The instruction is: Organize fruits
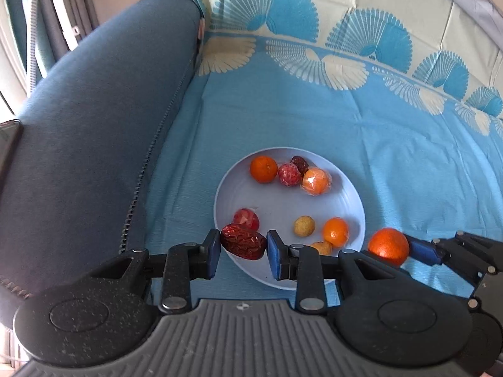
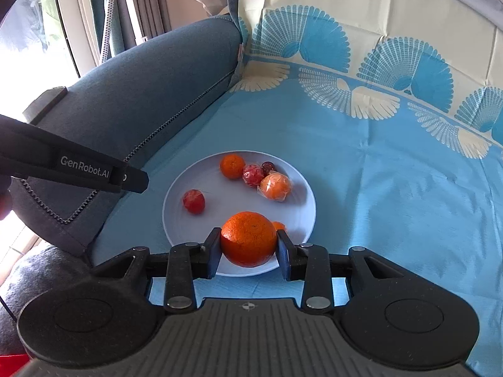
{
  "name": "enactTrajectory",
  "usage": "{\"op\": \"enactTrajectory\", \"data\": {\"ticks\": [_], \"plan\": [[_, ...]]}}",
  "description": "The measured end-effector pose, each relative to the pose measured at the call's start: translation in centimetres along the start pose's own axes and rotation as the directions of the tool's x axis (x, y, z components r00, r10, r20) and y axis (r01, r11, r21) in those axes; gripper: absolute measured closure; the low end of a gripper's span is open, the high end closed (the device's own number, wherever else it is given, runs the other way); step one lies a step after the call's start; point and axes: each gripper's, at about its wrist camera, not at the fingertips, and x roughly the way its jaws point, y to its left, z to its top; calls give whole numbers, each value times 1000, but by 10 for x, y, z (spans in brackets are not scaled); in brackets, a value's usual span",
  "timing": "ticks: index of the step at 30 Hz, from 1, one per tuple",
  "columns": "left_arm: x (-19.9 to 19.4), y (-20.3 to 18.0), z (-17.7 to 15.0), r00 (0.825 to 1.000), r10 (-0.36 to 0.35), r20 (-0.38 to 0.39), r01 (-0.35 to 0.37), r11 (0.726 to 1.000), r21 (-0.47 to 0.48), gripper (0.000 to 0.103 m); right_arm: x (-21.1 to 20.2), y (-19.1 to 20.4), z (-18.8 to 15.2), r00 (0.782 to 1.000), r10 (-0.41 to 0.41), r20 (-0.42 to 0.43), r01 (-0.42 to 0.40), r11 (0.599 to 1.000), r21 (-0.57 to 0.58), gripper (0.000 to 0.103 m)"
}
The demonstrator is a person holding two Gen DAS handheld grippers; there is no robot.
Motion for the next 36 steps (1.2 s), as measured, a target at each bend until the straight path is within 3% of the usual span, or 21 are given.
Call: {"op": "enactTrajectory", "data": {"ticks": [7,13,14,15,16,17,19,21,27,32,36], "plan": [[49,-11,11,999,10,-52,-8,999,43,68,50,-21,12,999,-44,-16,44,999,-24,65],[64,-14,14,998,18,-54,-15,997,71,68,73,-30,15,998,-40,-37,40,999,-25,64],[64,-14,14,999,18,-46,-14,997,76,62,75,-30,14,999,-32,-40,31,999,-26,64],[63,-14,15,999,12,-37,-9,997,81,38,77,-30,15,999,-22,-44,21,999,-28,59],[60,-14,14,1000,13,-21,-12,996,83,23,78,-29,15,998,-9,-54,8,999,-32,43],[56,-14,13,999,42,4,-42,996,80,1,78,-28,14,998,-5,-56,3,999,-34,37],[46,-16,10,995,82,62,-87,992,93,0,71,-27,14,998,-16,-53,14,999,-32,23],[39,-18,7,995,85,45,-90,988,123,0,62,-25,12,998,-32,-60,31,999,-28,17],[6,-11,-9,999,39,-16,-38,998,43,0,9,-19,-2,996,-67,-65,68,998,16,4],[-35,-8,-31,999,40,5,-40,999,1,0,-39,-10,-11,996,-79,-36,81,995,61,1],[-62,-7,-51,997,62,36,-62,998,-3,0,-70,3,-21,995,-95,13,94,995,29,1]]}}
